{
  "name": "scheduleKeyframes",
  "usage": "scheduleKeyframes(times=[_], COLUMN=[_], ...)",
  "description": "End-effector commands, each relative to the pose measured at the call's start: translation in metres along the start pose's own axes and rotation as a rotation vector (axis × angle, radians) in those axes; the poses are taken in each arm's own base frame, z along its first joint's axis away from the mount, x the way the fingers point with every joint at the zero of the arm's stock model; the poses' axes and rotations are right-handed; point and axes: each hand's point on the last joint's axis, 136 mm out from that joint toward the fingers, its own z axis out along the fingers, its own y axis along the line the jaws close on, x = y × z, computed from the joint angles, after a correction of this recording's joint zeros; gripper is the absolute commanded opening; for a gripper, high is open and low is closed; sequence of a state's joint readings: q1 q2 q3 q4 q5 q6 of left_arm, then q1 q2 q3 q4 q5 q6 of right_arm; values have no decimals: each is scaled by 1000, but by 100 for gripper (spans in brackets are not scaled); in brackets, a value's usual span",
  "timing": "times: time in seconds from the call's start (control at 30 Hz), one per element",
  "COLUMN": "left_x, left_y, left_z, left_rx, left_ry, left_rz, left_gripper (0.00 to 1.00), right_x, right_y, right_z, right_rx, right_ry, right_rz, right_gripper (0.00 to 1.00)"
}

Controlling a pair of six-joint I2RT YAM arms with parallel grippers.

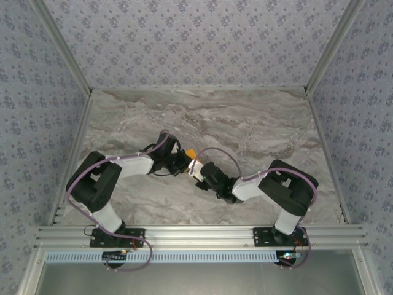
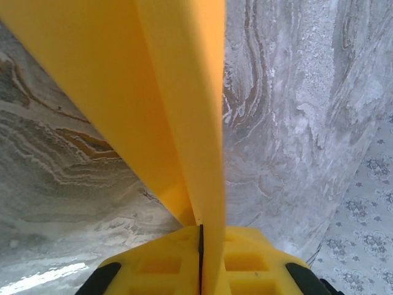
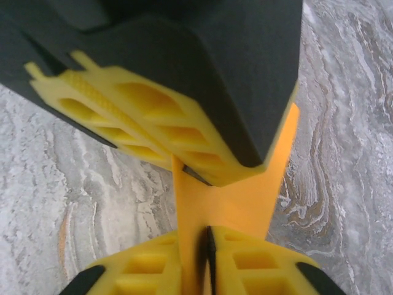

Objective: Fold a paper plane with a square sheet of paper (pick it up from the middle)

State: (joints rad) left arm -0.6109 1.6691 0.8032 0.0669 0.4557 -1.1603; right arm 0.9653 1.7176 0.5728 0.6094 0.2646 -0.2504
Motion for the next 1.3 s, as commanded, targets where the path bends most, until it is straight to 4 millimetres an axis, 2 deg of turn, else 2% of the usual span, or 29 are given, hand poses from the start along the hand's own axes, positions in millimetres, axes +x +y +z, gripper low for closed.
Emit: scheduleKeyframes(times=[0.0, 0.13, 0.33, 0.53, 0.77, 0.97, 1.27], left_x=[-5, -18, -41, -43, -31, -20, -10], left_y=[-24, -20, -4, 9, 17, 21, 27], left_z=[-19, -36, -75, -99, -103, -98, -85], left_rx=[27, 5, -29, -38, 49, 139, 149], left_ry=[-30, -70, -163, -230, -266, -258, -236], left_rz=[47, 44, 38, 56, 65, 55, 54], left_gripper=[11, 19, 26, 29, 29, 30, 29], right_x=[-3, -6, -11, -20, -32, -40, -47], right_y=[2, 3, 10, 17, 20, 27, 40], right_z=[2, -2, -7, -7, -2, 4, 11], right_rx=[-32, -78, -176, -290, -393, -511, -605], right_ry=[-4, -10, -25, -18, 24, 63, 110], right_rz=[26, 71, 180, 314, 506, 683, 764], right_gripper=[13, 7, 6, 5, 2, 0, 0])
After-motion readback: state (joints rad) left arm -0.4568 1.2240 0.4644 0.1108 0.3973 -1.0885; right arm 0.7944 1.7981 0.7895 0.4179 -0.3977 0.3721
